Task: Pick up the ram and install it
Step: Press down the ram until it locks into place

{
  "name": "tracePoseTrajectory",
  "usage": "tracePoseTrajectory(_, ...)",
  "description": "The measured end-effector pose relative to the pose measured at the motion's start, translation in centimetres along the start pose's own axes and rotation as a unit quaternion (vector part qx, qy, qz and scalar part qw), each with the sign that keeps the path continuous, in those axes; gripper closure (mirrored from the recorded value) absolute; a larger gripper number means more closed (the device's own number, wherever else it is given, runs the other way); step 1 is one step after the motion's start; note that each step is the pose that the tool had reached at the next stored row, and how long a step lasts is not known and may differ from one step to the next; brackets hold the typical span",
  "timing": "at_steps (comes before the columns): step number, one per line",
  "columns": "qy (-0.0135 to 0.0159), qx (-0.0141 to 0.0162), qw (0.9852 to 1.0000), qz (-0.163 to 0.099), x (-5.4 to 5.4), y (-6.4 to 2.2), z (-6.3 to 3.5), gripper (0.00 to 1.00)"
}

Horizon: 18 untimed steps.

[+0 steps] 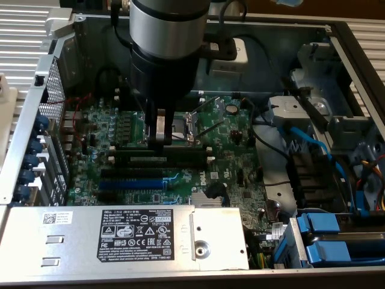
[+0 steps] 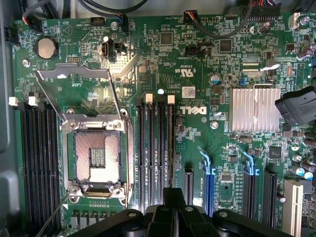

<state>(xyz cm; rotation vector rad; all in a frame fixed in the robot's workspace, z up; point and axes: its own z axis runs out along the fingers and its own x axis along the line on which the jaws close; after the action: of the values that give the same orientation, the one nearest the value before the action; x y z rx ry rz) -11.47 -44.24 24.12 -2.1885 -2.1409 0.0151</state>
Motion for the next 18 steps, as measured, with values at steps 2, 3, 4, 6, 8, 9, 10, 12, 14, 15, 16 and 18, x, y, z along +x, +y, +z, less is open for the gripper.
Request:
tracePoseTrajectory(2, 0.0001, 0.0000, 1.0000, 0.000, -0.01, 0.00, 0.00, 0.89)
tracePoseTrajectory(3, 0.0001, 0.0000, 1.0000, 0.000, -0.02, 0.01, 0.00, 0.89)
tracePoseTrajectory(4, 0.0001, 0.0000, 1.0000, 0.000, -0.03, 0.02, 0.00, 0.89)
tracePoseTrajectory(6, 0.0002, -0.0001, 1.0000, 0.002, -0.03, 0.02, 0.00, 0.89)
tracePoseTrajectory(8, 0.0004, -0.0003, 1.0000, 0.005, -0.03, 0.02, 0.00, 0.89)
tracePoseTrajectory(9, 0.0005, -0.0004, 1.0000, 0.007, -0.03, 0.03, 0.00, 0.89)
tracePoseTrajectory(10, 0.0007, -0.0005, 1.0000, 0.009, -0.03, 0.03, 0.00, 0.89)
tracePoseTrajectory(12, 0.0011, -0.0009, 0.9998, 0.018, -0.04, 0.03, 0.00, 0.89)
tracePoseTrajectory(14, 0.0021, -0.0016, 0.9994, 0.033, -0.03, 0.04, 0.00, 0.89)
tracePoseTrajectory(15, 0.0027, -0.0020, 0.9992, 0.041, -0.03, 0.04, 0.00, 0.89)
tracePoseTrajectory(16, 0.0031, -0.0024, 0.9988, 0.048, -0.03, 0.04, 0.00, 0.89)
tracePoseTrajectory(18, 0.0041, -0.0031, 0.9980, 0.064, -0.03, 0.04, 0.00, 0.89)
